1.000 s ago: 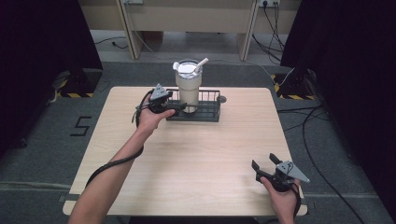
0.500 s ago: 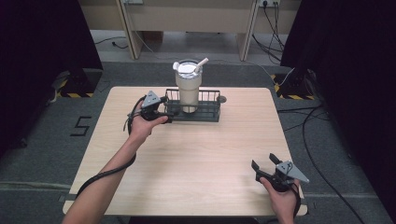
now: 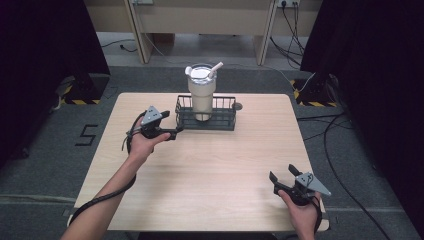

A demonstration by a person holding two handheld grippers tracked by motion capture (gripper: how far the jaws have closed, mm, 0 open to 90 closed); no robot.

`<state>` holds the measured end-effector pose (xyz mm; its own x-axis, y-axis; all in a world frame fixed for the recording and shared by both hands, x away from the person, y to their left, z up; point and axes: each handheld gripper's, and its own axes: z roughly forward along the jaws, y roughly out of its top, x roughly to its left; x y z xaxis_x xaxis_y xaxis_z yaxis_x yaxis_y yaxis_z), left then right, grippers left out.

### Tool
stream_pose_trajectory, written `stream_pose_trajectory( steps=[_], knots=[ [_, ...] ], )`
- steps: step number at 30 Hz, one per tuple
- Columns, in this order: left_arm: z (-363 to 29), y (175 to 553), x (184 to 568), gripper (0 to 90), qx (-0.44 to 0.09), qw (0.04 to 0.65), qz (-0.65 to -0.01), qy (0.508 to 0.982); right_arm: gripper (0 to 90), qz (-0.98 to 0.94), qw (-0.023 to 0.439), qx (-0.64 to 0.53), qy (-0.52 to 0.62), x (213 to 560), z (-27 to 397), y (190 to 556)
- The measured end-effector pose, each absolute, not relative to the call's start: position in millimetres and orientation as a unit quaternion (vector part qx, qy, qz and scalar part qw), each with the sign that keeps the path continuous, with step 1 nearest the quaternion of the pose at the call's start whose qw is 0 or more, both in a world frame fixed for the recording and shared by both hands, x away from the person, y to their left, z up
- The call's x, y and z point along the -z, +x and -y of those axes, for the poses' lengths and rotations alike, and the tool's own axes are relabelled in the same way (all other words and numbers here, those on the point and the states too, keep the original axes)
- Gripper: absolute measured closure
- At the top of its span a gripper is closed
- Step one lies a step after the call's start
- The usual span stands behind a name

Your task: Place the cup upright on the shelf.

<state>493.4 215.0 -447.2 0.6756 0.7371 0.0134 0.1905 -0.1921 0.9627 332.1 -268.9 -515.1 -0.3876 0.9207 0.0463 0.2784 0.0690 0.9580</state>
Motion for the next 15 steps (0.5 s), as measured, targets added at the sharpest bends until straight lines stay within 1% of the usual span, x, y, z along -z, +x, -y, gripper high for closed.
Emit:
stream_pose_trajectory(
  steps=[15],
  knots=[
    [-238, 456, 464, 14.4, -0.250, 0.556, -0.324, 0.723, 19.6, -0.658, 0.316, -0.509, 0.456, 515, 269, 332]
  ],
)
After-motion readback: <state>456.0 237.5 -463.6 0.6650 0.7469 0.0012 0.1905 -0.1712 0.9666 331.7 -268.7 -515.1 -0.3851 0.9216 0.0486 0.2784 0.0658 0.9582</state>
